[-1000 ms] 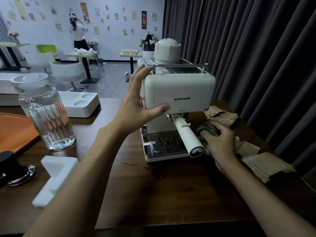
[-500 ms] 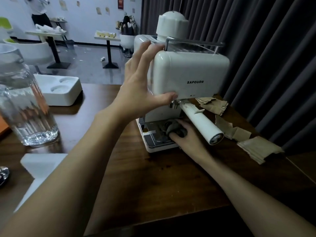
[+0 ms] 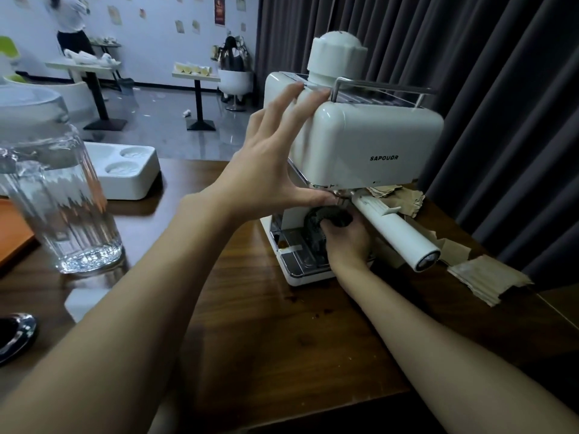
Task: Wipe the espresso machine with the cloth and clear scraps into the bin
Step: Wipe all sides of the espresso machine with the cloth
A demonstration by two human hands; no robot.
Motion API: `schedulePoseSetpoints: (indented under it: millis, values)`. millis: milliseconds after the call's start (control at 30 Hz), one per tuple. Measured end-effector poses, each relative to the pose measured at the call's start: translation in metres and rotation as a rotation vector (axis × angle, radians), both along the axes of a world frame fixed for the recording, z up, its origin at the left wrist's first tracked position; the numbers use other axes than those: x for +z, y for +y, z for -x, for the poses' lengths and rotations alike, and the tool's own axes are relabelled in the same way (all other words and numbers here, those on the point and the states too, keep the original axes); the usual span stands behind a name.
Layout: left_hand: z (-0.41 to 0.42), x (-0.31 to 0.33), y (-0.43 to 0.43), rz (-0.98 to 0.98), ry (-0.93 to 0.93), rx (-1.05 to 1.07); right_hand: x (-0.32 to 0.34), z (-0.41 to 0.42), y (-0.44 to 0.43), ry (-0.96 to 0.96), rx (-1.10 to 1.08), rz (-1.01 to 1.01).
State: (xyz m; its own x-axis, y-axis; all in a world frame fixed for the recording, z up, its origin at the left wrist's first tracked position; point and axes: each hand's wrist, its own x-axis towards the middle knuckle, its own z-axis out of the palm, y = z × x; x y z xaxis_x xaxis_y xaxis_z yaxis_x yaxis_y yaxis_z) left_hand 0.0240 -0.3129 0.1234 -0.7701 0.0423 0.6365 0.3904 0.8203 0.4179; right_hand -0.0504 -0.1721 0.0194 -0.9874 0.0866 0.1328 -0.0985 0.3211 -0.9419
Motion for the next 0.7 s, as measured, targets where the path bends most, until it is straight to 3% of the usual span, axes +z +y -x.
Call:
schedulePoseSetpoints:
  millis: [167, 400, 567, 700]
  values:
    - [0.000, -0.001, 0.001, -0.005, 0.000, -0.001, 0.000, -0.002, -0.015, 0.019, -0.080, 0.208]
    - [0.000, -0.001, 0.002, -0.005, -0.001, -0.006, 0.002, -0.005, -0.011, 0.032, -0.006, 0.220]
    - [-0.003, -0.013, 0.003, -0.025, 0.031, 0.006, 0.006, -0.011, 0.011, 0.068, 0.215, -0.020]
    - [-0.006, -0.058, 0.022, -0.232, 0.080, 0.203, 0.004, -0.015, 0.033, 0.093, 0.302, -0.042]
